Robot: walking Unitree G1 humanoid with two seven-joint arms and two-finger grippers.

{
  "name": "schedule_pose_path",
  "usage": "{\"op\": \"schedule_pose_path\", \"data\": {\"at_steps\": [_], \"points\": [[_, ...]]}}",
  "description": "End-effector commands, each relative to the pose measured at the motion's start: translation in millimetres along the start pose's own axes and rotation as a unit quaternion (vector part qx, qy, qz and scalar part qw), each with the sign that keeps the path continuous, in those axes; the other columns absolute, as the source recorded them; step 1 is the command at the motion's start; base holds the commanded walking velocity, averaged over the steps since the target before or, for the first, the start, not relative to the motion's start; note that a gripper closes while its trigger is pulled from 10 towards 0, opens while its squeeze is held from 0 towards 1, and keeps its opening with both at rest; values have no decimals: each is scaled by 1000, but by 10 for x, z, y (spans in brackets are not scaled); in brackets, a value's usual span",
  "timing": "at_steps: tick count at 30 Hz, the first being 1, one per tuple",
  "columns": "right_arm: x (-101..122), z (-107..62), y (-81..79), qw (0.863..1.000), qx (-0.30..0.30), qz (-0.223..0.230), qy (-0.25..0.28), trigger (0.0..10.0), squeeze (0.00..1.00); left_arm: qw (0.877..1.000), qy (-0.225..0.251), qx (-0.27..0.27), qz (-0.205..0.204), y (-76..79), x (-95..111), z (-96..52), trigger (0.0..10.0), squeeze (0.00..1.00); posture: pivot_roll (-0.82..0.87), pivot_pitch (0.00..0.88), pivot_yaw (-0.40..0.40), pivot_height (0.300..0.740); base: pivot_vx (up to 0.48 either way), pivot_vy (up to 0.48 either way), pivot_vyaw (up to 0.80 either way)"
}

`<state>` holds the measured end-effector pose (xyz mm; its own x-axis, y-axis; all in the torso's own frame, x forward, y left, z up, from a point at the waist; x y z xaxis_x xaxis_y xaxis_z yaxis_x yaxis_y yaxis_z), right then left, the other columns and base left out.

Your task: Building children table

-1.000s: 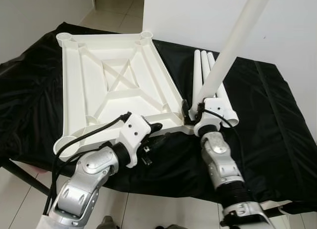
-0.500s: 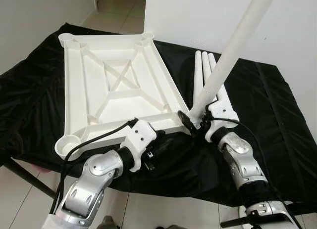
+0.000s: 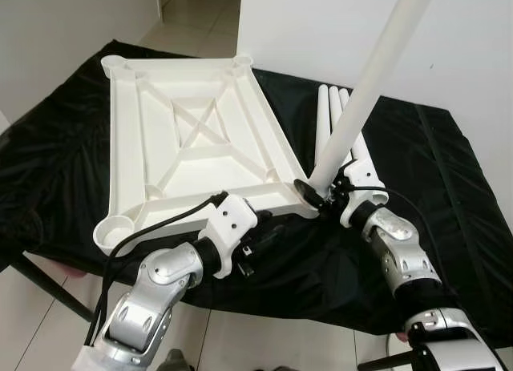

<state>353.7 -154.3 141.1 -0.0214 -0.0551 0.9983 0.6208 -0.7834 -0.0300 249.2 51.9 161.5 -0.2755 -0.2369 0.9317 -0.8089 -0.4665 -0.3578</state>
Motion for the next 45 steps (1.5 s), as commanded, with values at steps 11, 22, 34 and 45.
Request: {"op": "schedule_pose_path", "data": {"at_steps": [11,22,34,45], "points": [[-208,-53,-3,999,-27,14,-32,4314,0,1000,-1,14,1,-1,1,38,10000,0,166,28,-90,740,0,0,0],[-208,-2,-69,983,-177,42,-2,10000,0,1000,3,7,-9,52,9,49,10000,0,152,54,-86,740,0,0,0],[-170,-139,-275,933,-354,66,21,10000,0,1000,6,1,-12,68,22,57,10000,0,142,70,-82,740,0,0,0],[-110,-204,-372,927,-370,54,7,10000,0,1000,10,1,-15,72,43,62,10000,0,140,70,-89,740,0,0,0]]}}
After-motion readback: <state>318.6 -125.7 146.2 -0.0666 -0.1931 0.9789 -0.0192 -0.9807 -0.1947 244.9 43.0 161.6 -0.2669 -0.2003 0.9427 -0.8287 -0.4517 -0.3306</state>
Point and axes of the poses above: a point about 5 cm out from each wrist's last joint towards the gripper, its own z axis pointing out of the wrist towards the gripper, its own x axis along the axis of the wrist's last joint, y = z × x, the point moved 2 cm from there along z, pointing out of the wrist towards the gripper, and after that the axes turned 10 degrees about z, right-handed, at the moved point
